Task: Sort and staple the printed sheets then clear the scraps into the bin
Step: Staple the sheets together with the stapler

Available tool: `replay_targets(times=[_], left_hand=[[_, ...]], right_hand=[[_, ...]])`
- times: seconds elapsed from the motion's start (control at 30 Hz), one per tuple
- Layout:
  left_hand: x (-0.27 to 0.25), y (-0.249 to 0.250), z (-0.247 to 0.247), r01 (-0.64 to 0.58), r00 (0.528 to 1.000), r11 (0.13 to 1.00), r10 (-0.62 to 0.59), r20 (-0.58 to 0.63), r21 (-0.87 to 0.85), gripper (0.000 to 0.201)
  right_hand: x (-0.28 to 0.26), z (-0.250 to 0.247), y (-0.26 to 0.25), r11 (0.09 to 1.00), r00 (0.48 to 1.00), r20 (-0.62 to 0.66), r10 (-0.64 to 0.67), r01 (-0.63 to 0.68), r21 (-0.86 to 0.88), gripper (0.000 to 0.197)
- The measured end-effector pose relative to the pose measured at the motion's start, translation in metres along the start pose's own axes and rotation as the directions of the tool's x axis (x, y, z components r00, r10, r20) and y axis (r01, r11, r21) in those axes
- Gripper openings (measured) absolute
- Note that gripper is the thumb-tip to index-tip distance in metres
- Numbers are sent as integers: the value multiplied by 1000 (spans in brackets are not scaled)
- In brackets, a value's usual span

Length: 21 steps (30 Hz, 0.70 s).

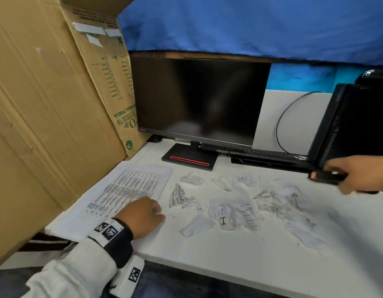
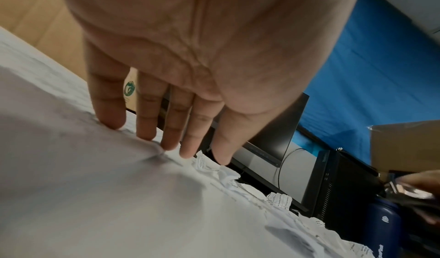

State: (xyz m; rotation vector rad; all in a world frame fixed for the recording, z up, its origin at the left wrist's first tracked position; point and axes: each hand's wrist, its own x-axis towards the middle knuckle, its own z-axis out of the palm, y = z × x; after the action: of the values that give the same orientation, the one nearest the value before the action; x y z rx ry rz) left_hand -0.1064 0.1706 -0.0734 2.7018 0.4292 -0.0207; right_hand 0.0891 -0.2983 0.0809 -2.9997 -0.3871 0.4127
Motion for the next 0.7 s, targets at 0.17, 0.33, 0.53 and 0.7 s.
replay_targets(times=[0.17, 0.33, 0.53, 0.7], left_hand=[[-1, 1, -1, -3, 1000, 1000, 3, -17, 10, 28], [-1, -3, -7, 20, 997, 986, -32, -65, -168, 14], [-10, -30, -9, 67, 969, 992, -91, -230, -109, 26], [-21, -43, 21, 153, 979, 981, -134, -155, 119, 72]], right_hand=[[-15, -58, 30, 938, 985, -170, 35, 27, 345, 44], [-45, -40, -76, 724, 999, -1, -40, 30, 689, 36], [-37, 40, -235, 418, 932, 213, -293, -75, 905, 16], [0, 98, -331, 384, 904, 313, -291, -189, 904, 19]])
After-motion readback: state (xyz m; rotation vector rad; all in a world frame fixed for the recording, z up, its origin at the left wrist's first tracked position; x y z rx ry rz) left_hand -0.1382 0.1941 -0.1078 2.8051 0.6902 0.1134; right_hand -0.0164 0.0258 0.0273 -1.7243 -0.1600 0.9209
